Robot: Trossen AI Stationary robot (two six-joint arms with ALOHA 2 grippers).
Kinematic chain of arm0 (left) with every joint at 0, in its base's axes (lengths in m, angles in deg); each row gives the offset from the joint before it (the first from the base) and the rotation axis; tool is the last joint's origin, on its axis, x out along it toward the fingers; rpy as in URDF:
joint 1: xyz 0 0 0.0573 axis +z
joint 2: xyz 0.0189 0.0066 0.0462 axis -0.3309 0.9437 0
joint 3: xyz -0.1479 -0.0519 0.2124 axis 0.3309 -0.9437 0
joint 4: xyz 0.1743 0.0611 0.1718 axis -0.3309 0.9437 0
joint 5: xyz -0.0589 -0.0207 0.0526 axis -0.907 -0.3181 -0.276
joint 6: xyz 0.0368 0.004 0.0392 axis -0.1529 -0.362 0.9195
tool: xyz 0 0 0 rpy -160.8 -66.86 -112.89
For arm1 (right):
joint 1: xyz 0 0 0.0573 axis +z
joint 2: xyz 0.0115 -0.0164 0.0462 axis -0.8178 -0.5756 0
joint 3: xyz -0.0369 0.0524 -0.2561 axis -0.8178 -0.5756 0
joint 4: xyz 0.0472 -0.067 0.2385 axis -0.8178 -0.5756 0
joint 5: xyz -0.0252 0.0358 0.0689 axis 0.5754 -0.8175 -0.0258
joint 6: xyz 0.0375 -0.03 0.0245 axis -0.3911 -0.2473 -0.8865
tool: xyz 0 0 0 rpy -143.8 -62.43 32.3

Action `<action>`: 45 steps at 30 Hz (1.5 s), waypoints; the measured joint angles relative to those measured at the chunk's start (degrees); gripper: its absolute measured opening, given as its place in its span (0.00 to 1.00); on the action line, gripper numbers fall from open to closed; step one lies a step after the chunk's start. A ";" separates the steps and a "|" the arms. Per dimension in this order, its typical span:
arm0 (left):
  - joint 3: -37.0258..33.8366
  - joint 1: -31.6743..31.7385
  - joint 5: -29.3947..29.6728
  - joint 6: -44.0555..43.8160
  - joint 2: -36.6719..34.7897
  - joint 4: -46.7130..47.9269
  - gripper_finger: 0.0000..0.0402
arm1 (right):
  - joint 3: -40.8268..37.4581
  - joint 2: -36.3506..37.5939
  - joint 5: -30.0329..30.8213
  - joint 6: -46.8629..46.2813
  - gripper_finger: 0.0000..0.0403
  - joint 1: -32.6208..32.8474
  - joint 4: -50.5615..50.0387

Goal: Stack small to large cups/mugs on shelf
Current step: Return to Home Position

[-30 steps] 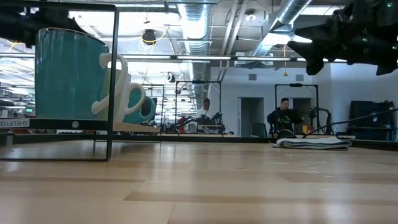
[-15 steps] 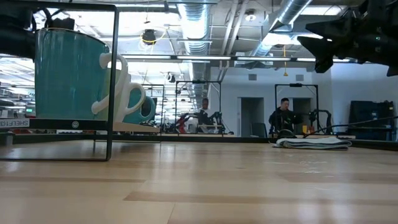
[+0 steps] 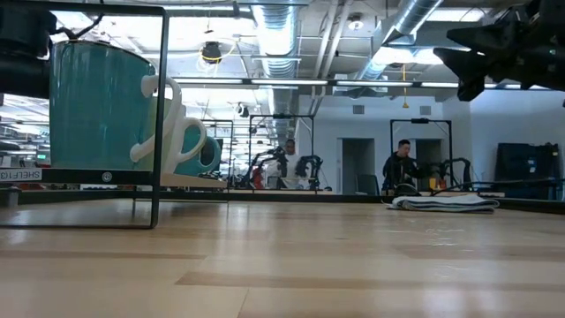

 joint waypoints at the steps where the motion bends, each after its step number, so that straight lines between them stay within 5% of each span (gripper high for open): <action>1: -0.42 0.00 0.17 -0.05 0.05 -0.70 0.62 | 0.00 1.18 0.01 0.18 0.52 -0.01 -0.89; 6: -0.96 0.01 0.37 0.25 0.09 -2.07 0.62 | -0.02 7.02 -0.03 1.07 0.52 -0.03 -5.27; 38: -1.15 0.02 1.50 0.56 0.24 -1.69 0.62 | -0.07 6.77 2.01 13.53 0.52 0.07 -15.15; 45: -1.17 0.00 1.57 -0.44 0.24 -1.68 0.62 | -0.02 5.10 3.50 8.26 0.52 0.07 -19.69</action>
